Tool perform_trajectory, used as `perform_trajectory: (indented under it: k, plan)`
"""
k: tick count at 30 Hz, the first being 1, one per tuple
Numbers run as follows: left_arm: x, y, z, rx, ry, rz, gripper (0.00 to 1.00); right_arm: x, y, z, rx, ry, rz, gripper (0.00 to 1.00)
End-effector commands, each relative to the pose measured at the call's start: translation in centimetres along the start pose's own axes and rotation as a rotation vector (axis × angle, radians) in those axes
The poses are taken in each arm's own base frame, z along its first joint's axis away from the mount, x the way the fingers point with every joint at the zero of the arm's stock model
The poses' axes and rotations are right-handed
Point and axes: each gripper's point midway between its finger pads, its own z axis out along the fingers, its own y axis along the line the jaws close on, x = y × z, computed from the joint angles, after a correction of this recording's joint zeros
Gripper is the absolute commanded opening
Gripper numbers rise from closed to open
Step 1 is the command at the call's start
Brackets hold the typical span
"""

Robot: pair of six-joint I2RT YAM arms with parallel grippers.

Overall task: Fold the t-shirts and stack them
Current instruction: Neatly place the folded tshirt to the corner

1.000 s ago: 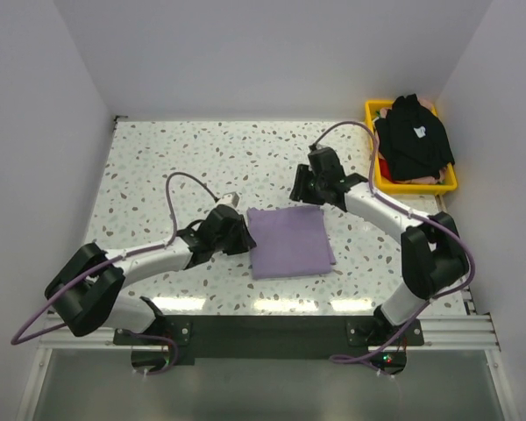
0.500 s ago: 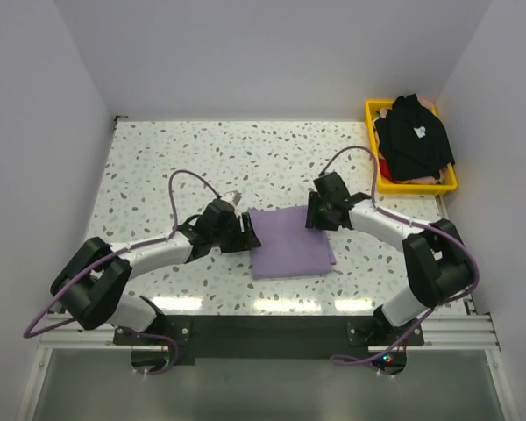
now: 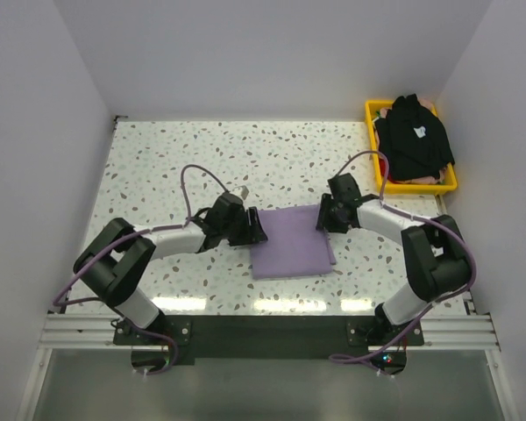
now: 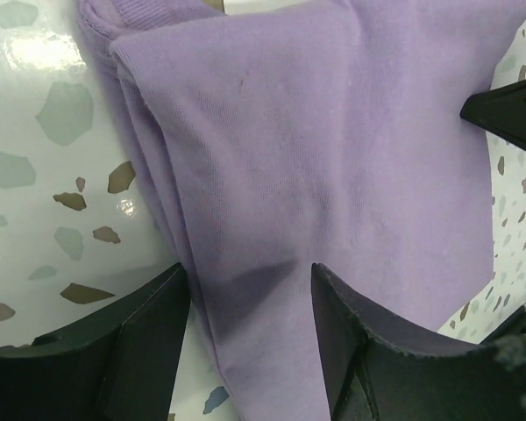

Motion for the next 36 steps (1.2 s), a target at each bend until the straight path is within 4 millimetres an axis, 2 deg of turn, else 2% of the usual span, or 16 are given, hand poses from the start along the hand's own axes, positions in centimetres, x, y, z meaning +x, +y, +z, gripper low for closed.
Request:
perform_trajectory:
  k: [1,6,11,13,14,17,20,23,24,26,27,29,30,32,33,36]
  plan:
    - [1.3,2.1,0.7,-0.071,0.046,0.01,0.61,0.0,0.4,0.9,-0.034,0.007,0.001,0.45]
    - [1.8,1.6,1.5,-0.064,0.07,-0.01,0.56,-1.0,0.7,1.3,-0.038,-0.004,0.019,0.39]
    - [1.2,0.2,1.9,-0.031,0.058,-0.102,0.31,-3.6,3.3,0.5,-0.113,-0.018,0.002,0.46]
    - [0.1,-0.3,1.8,-0.023,0.029,-0.13,0.19,-5.4,4.2,-0.6,-0.126,-0.049,-0.001,0.52]
    - [-0.9,0.1,1.7,-0.044,0.006,-0.167,0.08,-6.4,4.8,-1.4,-0.136,-0.068,-0.001,0.55]
    - [-3.7,0.5,0.9,-0.058,-0.056,-0.255,0.0,-7.9,5.8,-3.0,-0.163,-0.097,-0.01,0.58]
    - [-6.9,2.8,-0.6,-0.075,-0.128,-0.378,0.0,-8.9,6.7,-4.5,-0.191,-0.11,-0.014,0.59]
    - [-9.6,6.6,-3.0,-0.131,-0.237,-0.509,0.0,-9.3,7.4,-5.5,-0.215,-0.122,-0.024,0.59]
    - [-10.1,9.1,-4.1,-0.179,-0.262,-0.571,0.0,-9.2,7.6,-5.7,-0.227,-0.119,-0.03,0.59]
    - [-10.4,11.4,-6.1,-0.206,-0.313,-0.642,0.0,-9.1,8.0,-6.0,-0.246,-0.12,-0.034,0.59]
    - [-10.1,14.2,-7.3,-0.255,-0.336,-0.709,0.0,-9.0,8.2,-6.2,-0.258,-0.119,-0.038,0.59]
    - [-10.9,15.9,-9.7,-0.274,-0.406,-0.754,0.0,-8.9,8.5,-6.4,-0.272,-0.119,-0.042,0.59]
    - [-10.0,18.2,-11.0,-0.333,-0.418,-0.813,0.0,-8.9,8.9,-6.8,-0.291,-0.122,-0.044,0.59]
    - [-10.3,20.2,-13.6,-0.371,-0.493,-0.862,0.0,-8.7,9.3,-7.1,-0.309,-0.124,-0.048,0.59]
    - [-9.4,21.8,-14.7,-0.417,-0.506,-0.913,0.0,-8.8,9.6,-7.4,-0.322,-0.131,-0.049,0.59]
    - [-8.4,24.2,-17.6,-0.505,-0.572,-0.977,0.0,-8.5,10.1,-7.9,-0.343,-0.13,-0.058,0.59]
